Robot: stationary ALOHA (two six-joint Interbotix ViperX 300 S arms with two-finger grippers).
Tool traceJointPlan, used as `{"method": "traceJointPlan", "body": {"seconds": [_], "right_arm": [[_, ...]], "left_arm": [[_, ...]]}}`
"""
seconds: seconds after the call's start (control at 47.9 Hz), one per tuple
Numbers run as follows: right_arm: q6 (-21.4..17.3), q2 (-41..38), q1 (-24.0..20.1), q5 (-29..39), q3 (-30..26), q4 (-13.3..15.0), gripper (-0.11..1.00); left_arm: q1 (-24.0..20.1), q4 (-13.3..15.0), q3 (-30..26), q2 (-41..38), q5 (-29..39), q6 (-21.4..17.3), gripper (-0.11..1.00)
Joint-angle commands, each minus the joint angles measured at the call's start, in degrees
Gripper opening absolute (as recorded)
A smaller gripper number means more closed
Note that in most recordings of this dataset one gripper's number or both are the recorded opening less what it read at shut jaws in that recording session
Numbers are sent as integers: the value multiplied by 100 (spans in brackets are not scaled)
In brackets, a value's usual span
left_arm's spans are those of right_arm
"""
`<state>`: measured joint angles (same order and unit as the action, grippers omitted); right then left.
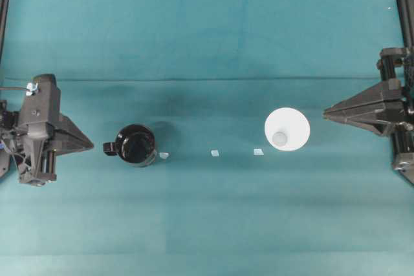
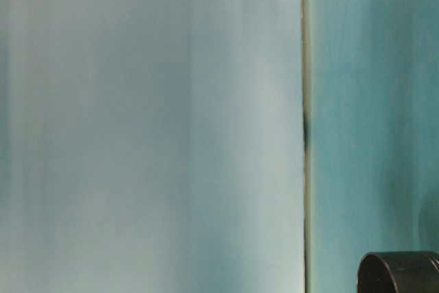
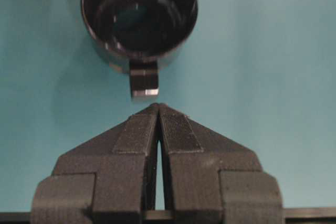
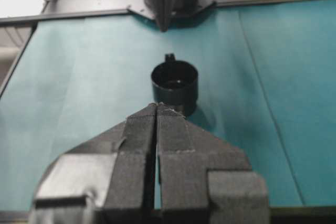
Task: Put the paper cup into the moved cup holder.
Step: 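Open the left gripper and grasp the black cup holder's handle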
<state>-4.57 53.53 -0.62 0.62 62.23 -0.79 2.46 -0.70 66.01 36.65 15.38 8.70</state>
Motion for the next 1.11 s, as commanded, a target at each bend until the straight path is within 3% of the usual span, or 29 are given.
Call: {"method": "traceJointPlan", "body": {"seconds": [0.0, 0.146, 0.292, 0.501, 0.585, 0.877, 1.086], "right_arm": [[-53, -79, -9, -26, -132, -9, 2], [-62, -141, -9, -35, -114, -18, 2], [-62, -185, -9, -9, -114, -18, 2], [-62, -185, -9, 132, -114, -18, 2], [-70, -185, -9, 176, -114, -18, 2], [-123, -193, -18, 255, -114, -18, 2], [-123, -193, -9, 255, -114, -18, 2]], "left_arm": [[-9, -9, -26, -88, -18, 9, 2], [-18, -9, -35, -220, -18, 9, 4], [-18, -9, -35, -396, -26, 9, 17], [-18, -9, -18, -694, -97, 18, 75], [-18, -9, 9, -835, -167, 18, 91], [-123, -9, -44, -1310, -1143, 9, 87], [-149, -9, -70, -1477, -1459, 9, 87]]}}
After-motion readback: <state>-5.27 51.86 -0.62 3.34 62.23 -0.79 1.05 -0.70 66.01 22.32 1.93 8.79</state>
